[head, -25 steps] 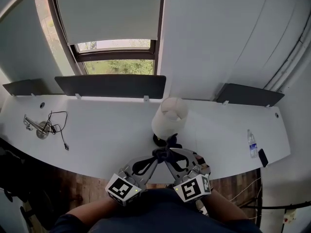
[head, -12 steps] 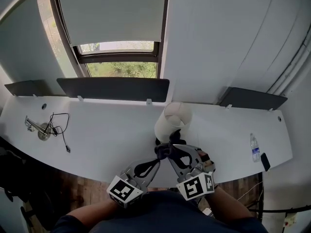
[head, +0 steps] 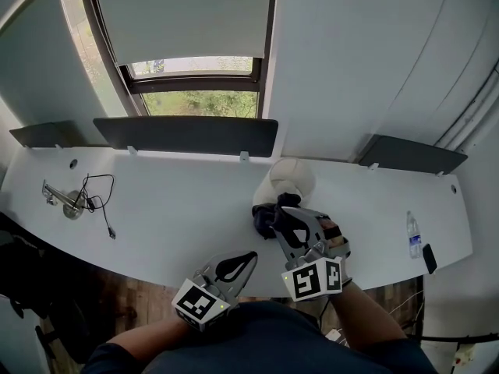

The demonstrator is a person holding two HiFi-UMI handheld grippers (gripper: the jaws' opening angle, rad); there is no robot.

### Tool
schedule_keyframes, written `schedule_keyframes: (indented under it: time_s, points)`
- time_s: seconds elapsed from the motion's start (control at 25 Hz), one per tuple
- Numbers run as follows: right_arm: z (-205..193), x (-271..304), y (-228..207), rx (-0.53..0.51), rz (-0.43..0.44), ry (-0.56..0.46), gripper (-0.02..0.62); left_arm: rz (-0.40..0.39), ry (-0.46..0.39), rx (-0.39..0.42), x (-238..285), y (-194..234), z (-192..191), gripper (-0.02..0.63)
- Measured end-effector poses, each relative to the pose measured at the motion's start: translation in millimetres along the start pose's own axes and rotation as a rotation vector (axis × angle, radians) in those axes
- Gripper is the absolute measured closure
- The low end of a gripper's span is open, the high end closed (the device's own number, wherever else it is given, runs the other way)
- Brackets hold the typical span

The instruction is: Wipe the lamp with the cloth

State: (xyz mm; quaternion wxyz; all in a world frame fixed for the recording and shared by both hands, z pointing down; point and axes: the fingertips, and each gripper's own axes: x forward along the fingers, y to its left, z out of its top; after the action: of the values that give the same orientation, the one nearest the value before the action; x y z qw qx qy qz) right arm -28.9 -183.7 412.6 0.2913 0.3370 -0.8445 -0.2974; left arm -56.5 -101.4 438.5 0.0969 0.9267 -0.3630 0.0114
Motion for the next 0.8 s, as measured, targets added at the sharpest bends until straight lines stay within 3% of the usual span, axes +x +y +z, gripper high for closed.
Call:
schedule_keyframes:
  time_s: [0.8]
  points:
    - [-51,37,71,-0.011,0.153,0.046,0.492,0.107,0.046,-0.012,-17,23,-9,0.600]
